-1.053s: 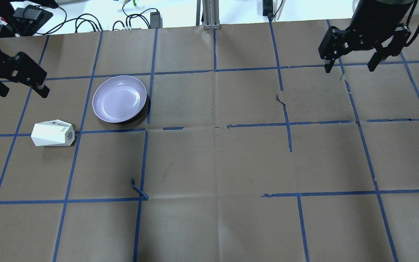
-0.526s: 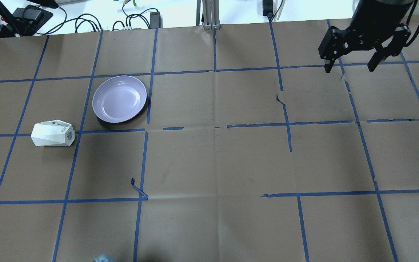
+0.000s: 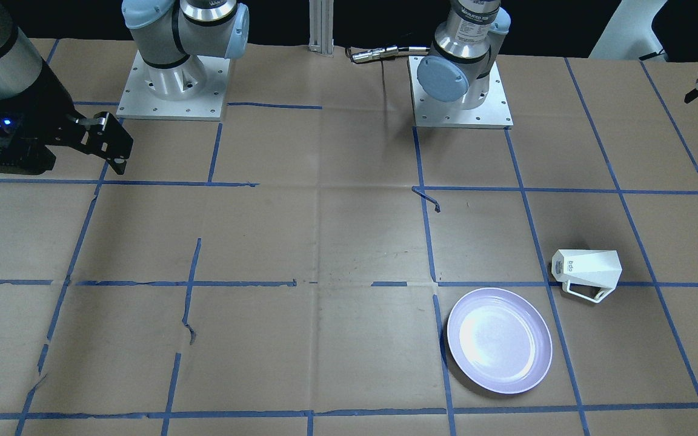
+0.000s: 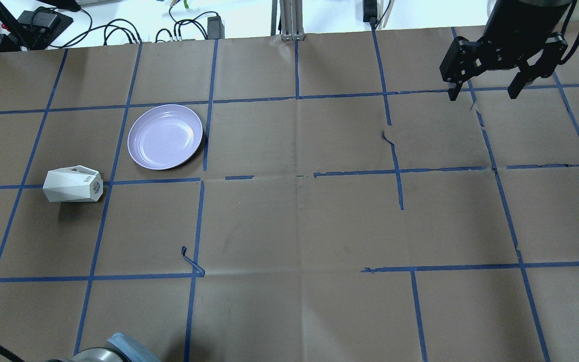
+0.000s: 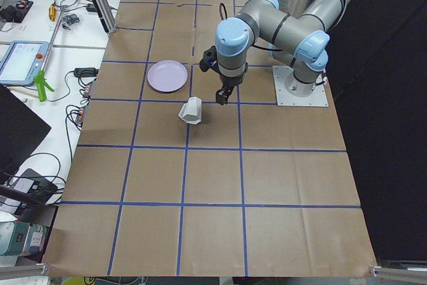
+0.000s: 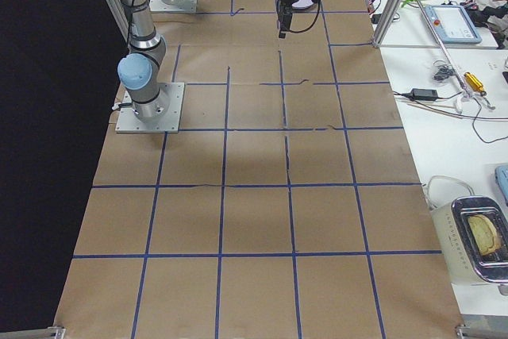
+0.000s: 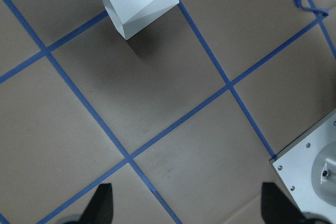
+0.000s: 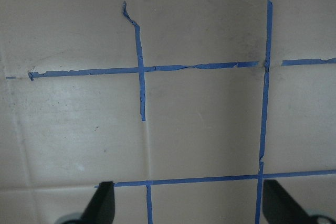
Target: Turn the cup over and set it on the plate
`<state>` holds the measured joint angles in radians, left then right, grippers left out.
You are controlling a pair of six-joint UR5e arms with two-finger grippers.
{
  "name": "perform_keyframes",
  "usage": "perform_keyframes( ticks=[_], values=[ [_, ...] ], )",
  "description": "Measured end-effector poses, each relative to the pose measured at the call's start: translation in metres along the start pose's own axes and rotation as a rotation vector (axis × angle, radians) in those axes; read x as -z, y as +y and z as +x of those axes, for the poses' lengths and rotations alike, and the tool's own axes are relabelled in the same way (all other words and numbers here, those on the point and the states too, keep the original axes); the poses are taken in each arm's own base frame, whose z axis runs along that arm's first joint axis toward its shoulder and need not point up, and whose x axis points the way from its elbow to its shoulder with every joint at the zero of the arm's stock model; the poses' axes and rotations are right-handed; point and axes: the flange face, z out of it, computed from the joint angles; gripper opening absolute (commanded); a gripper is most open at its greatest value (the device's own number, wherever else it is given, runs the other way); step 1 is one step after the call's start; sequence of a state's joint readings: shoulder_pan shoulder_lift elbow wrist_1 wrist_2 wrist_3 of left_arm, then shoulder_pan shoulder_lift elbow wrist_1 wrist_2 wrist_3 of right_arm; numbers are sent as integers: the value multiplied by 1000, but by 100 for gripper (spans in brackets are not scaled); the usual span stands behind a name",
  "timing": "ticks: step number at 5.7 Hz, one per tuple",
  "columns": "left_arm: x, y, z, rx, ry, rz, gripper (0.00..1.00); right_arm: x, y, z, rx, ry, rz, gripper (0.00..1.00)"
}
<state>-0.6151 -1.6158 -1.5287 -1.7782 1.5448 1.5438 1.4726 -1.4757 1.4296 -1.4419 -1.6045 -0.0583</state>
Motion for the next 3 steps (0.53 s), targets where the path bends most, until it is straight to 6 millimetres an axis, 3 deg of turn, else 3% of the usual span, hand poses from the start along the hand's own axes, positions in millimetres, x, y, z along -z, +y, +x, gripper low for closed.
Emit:
perform_keyframes(
  ticks=[1, 3],
  values=[
    [-7, 7, -22, 7, -24, 5, 98, 0, 0, 0, 0, 0, 0, 100],
    [-50, -8, -91, 11, -61, 141, 97, 0, 0, 0, 0, 0, 0, 100]
  ],
)
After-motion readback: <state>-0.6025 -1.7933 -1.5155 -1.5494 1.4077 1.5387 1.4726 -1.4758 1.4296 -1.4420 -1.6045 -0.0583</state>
